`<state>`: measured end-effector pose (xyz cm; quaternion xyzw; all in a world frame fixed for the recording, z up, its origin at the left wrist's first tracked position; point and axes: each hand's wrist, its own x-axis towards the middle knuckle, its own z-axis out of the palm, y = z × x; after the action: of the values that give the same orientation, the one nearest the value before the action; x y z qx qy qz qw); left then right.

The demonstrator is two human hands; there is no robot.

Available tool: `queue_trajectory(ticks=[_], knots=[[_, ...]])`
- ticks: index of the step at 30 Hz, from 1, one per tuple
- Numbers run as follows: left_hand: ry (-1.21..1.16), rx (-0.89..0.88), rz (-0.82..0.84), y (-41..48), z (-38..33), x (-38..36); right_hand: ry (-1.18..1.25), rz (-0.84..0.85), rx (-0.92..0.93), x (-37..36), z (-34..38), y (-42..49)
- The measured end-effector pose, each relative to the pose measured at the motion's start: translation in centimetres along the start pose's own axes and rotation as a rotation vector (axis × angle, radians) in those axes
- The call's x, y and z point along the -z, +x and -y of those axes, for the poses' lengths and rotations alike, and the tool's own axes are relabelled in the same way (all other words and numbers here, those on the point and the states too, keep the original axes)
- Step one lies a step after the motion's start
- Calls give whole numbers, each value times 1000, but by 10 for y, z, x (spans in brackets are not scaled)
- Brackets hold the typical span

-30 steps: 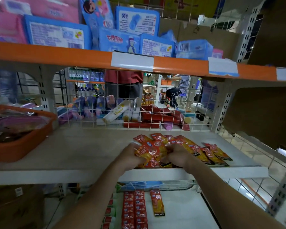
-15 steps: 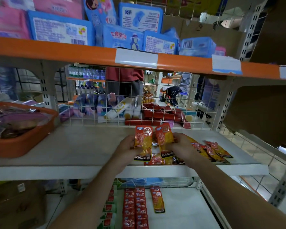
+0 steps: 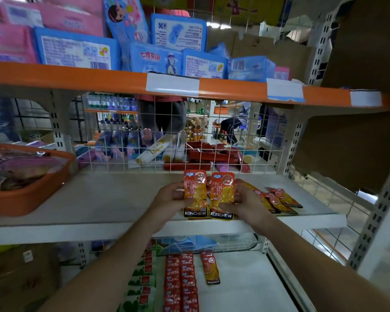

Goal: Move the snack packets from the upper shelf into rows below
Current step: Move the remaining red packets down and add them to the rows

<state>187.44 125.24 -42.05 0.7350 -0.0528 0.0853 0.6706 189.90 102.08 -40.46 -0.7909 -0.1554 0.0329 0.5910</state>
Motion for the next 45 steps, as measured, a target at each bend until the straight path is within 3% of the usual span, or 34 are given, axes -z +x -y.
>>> queue_trajectory(ticks=[16, 22, 29, 45], knots=[[39, 34, 66, -63, -21, -30, -24, 2, 29, 28, 17, -80], [39, 74, 112, -91, -11, -50, 15, -18, -55, 35, -1, -110], [50, 153, 144, -115, 23, -67, -8, 71, -174, 36, -48, -133], [239, 319, 245, -105, 143, -74, -10, 67, -359, 6, -144, -123]])
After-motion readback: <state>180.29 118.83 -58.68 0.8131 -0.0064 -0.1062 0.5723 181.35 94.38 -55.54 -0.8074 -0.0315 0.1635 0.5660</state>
